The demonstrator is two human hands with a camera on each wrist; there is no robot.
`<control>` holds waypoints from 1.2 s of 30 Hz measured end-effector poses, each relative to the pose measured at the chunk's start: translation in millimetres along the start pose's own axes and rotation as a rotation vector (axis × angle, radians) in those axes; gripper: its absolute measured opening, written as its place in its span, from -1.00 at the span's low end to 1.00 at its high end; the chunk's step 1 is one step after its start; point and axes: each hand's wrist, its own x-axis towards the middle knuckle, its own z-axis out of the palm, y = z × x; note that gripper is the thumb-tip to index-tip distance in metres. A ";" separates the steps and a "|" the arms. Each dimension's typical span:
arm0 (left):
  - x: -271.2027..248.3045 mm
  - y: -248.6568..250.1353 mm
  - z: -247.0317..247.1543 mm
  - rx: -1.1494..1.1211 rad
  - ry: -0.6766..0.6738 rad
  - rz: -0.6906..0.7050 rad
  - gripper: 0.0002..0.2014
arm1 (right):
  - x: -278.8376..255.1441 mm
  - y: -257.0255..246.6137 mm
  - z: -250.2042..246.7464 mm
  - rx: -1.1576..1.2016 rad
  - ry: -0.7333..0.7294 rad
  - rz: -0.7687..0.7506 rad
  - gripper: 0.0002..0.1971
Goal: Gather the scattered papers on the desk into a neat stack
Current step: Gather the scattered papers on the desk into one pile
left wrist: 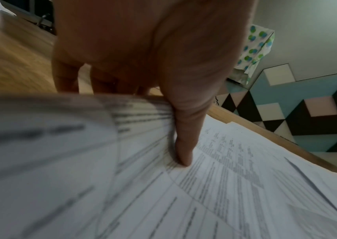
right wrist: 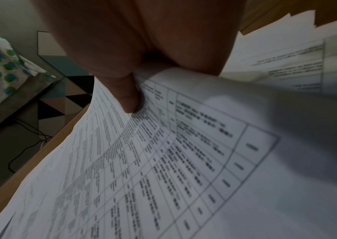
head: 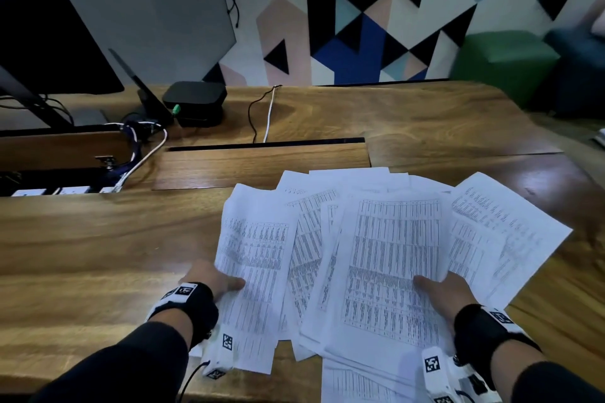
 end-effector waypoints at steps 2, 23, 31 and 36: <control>-7.0 4.8 3.0 -0.080 -0.007 0.013 -0.46 | -0.2 0.2 0.1 -0.007 0.004 0.000 -0.79; -45.1 23.7 19.0 -0.655 -0.125 0.176 -0.81 | -6.3 -1.6 -1.7 -0.047 -0.070 0.011 -0.72; -108.5 27.8 -76.9 -0.732 -0.081 0.544 -0.39 | -3.0 0.0 -2.0 -0.087 -0.094 0.000 -0.76; -137.9 36.0 -105.7 -0.993 -0.171 0.637 -0.64 | -4.3 -2.9 -3.1 -0.094 -0.090 0.005 -0.85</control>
